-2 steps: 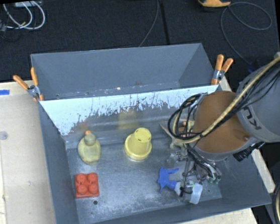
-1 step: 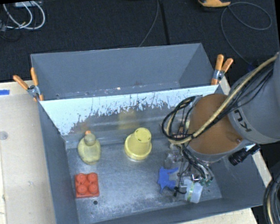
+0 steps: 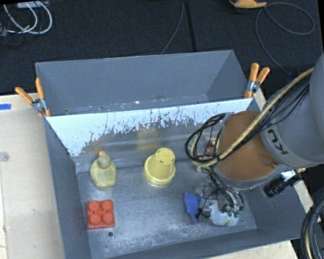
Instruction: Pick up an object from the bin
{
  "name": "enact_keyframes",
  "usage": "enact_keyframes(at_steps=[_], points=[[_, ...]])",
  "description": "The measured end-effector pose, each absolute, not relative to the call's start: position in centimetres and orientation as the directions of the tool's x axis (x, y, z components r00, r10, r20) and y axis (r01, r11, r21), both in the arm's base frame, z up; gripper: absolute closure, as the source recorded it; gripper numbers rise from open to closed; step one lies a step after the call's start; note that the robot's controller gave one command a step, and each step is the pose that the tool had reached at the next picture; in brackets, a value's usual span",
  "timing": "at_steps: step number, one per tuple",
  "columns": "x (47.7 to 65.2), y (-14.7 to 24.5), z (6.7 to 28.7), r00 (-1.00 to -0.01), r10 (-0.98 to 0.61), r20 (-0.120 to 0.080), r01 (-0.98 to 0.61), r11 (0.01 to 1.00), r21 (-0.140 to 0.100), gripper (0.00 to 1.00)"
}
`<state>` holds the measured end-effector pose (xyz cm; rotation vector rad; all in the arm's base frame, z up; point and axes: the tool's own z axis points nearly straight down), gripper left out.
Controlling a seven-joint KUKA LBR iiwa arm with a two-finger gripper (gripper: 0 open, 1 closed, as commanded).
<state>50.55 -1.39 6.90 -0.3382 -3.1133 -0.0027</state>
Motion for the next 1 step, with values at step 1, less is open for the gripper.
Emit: enact_keyframes(at_steps=[1], points=[[50.55, -1.39, 6.9, -0.977, 0.214, 0.01, 0.214, 0.977, 0.001, 1.0]])
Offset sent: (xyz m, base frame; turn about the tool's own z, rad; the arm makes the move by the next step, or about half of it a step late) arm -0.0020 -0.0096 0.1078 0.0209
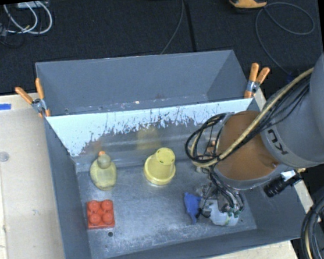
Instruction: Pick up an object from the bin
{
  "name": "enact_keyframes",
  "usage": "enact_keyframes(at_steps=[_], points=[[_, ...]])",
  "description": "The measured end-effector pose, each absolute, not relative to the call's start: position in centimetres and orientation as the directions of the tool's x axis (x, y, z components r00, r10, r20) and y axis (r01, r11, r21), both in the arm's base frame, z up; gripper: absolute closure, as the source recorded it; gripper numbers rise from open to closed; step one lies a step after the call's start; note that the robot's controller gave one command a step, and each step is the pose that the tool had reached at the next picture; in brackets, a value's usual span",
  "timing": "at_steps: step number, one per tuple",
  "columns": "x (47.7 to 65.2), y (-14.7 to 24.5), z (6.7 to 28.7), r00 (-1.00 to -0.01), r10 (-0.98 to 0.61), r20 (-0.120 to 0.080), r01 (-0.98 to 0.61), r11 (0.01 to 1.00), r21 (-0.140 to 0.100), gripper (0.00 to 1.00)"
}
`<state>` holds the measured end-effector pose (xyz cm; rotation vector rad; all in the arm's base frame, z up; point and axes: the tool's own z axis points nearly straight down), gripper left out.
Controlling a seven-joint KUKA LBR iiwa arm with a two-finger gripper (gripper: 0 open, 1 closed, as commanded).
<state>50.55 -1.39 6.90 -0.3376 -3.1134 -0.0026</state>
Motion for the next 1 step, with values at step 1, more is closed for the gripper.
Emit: enact_keyframes(at_steps=[1], points=[[50.36, -2.26, 17.6, -0.973, 0.23, 0.011, 0.23, 0.973, 0.0, 1.0]])
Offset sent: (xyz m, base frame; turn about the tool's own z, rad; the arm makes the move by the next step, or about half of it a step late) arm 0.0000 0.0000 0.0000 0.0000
